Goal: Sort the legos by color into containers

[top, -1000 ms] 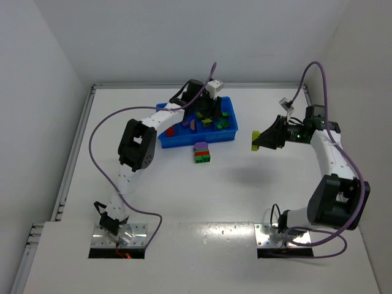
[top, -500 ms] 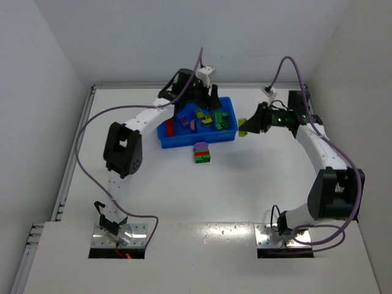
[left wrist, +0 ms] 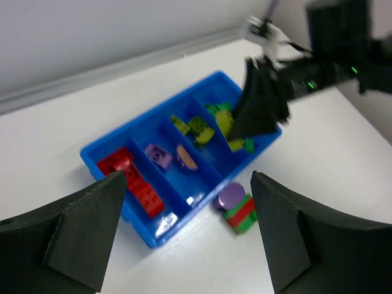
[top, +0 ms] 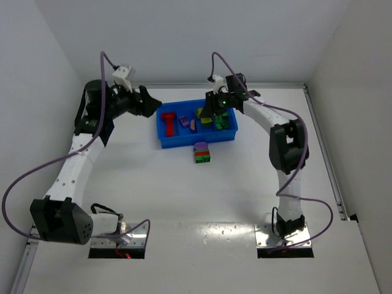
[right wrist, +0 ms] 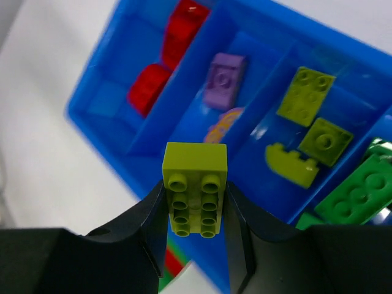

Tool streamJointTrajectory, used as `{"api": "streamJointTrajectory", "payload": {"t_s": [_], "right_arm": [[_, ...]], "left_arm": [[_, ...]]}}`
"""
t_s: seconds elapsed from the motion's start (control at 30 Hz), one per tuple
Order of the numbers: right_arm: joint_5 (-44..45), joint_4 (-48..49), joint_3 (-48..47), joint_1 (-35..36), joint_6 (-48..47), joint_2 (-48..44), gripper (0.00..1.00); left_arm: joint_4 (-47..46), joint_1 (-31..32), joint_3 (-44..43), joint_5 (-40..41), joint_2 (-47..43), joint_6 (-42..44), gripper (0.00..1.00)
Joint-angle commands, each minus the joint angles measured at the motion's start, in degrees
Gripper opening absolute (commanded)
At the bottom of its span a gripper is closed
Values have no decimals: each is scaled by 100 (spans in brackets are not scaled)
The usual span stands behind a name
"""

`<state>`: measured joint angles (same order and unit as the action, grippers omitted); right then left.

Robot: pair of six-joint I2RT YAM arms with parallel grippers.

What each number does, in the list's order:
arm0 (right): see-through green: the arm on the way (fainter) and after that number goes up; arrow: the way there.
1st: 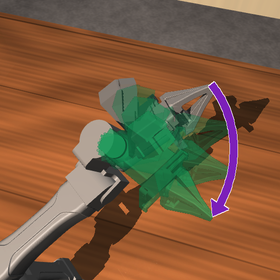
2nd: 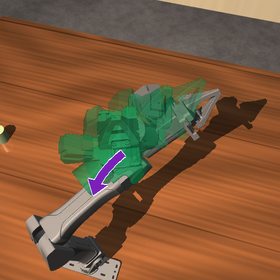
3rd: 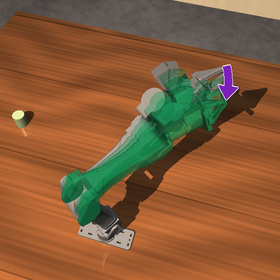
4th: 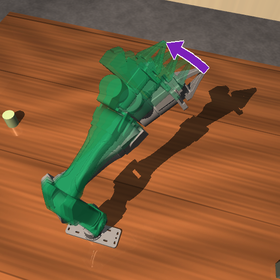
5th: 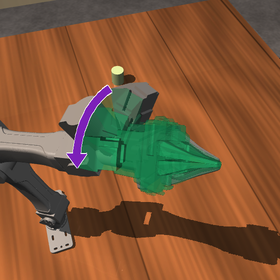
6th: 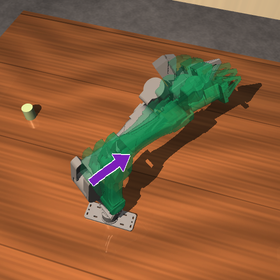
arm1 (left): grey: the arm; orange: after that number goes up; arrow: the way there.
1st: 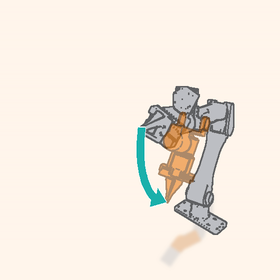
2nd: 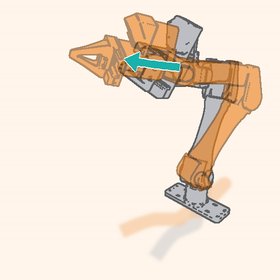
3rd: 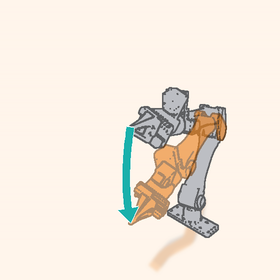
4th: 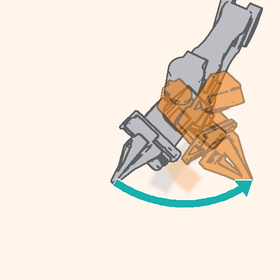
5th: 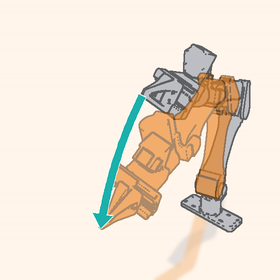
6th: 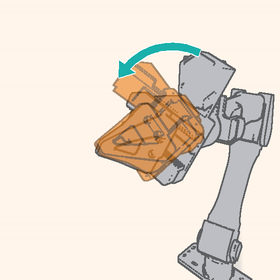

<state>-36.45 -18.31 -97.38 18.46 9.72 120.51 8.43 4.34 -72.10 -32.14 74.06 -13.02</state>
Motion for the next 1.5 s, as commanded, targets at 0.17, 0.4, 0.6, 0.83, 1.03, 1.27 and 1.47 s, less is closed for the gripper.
{"api": "streamJointTrajectory", "payload": {"t_s": [0.17,0.4,0.6,0.83,1.03,1.27,1.47], "right_arm": [[1447,-191,-1019,263,-338,921,24],[2106,-68,-835,439,-277,817,75],[1283,274,-73,300,-347,-245,76],[-1047,-926,1598,70,-2637,-2407,65],[-1190,-1817,2803,141,-4468,-2981,60],[-690,-1380,3058,351,-4716,-2682,49],[5,-816,3251,790,-4716,-2524,52]], "left_arm": [[485,-38,1101,-854,-674,642,89],[537,-38,1233,-1267,-437,836,89],[537,-38,1338,-1383,-445,888,88],[537,-38,1391,-1435,-507,888,88],[485,-38,1391,-1541,-454,836,88],[485,-38,1233,-1655,-270,836,88],[537,-38,1180,-1761,46,836,88]]}}
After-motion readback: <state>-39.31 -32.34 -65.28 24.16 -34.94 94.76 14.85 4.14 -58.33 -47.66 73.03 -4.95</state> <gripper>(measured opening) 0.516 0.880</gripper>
